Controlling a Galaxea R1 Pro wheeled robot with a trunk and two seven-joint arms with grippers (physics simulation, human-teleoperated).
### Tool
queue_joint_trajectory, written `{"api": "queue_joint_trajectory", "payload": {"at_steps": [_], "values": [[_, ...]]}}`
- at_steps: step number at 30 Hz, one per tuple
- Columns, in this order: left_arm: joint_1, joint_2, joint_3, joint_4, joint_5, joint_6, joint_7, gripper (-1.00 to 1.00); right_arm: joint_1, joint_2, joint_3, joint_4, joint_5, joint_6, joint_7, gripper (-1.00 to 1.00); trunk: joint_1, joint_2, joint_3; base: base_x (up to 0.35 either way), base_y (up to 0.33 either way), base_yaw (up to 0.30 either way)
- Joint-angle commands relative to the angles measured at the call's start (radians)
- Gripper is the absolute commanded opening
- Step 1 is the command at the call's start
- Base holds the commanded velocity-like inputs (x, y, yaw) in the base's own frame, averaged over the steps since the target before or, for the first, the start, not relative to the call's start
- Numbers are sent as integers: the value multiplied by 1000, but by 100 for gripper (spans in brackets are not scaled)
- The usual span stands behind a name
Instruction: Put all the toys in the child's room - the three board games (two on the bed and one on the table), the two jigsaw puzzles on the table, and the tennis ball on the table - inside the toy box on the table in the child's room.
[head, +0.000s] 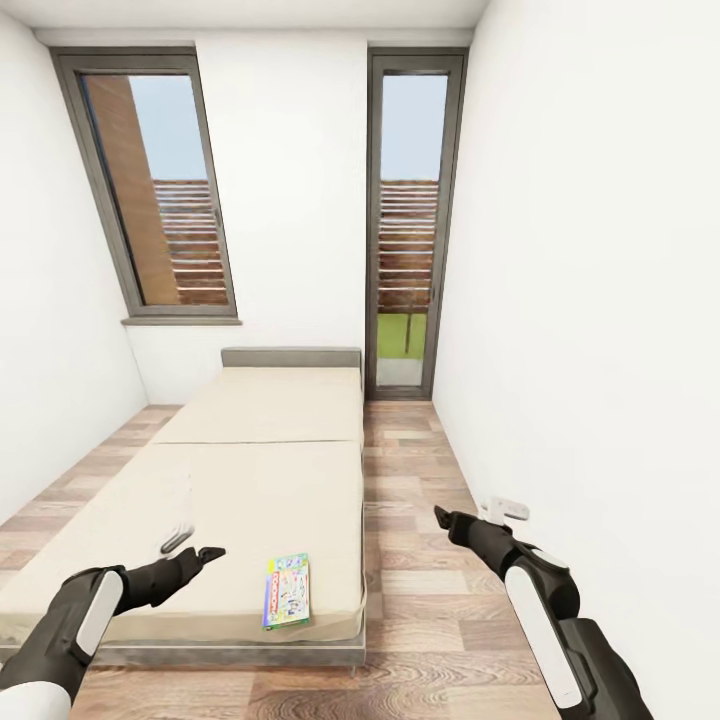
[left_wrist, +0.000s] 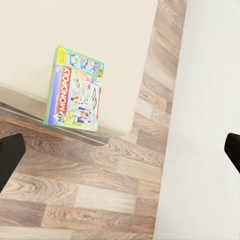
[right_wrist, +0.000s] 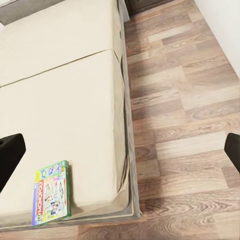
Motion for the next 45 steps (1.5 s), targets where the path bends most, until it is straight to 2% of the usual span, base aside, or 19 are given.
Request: {"api": "queue_joint_trajectory", "payload": {"at_steps": [1, 5, 12, 22, 30, 45], "values": [[-1, 4, 3, 0, 1, 7, -4, 100, -1, 0, 1, -2, -11, 3, -9, 100, 4, -9, -5, 0, 0, 0], [-1, 22, 4, 2, 3, 12, -11, 100, -1, 3, 2, -5, -15, 5, -9, 100, 20, -37, -18, 0, 0, 0], [-2, 27, 5, 3, 4, 17, -38, 100, -1, 5, 3, -7, -15, 6, -9, 100, 46, -86, -40, 0, 0, 0], [-18, 56, 5, 4, 4, 62, -106, 100, 1, 3, -5, -35, -15, 27, -9, 100, 85, -156, -71, 0, 0, 0], [-21, 60, 5, 5, 3, 69, -141, 100, 1, 4, -1, -36, -15, 30, -9, 100, 115, -212, -96, 0, 0, 0], [-22, 58, 5, 11, 1, 64, -140, 100, 1, 2, 4, -44, -15, 35, -9, 100, 173, -317, -143, 0, 0, 0]]}}
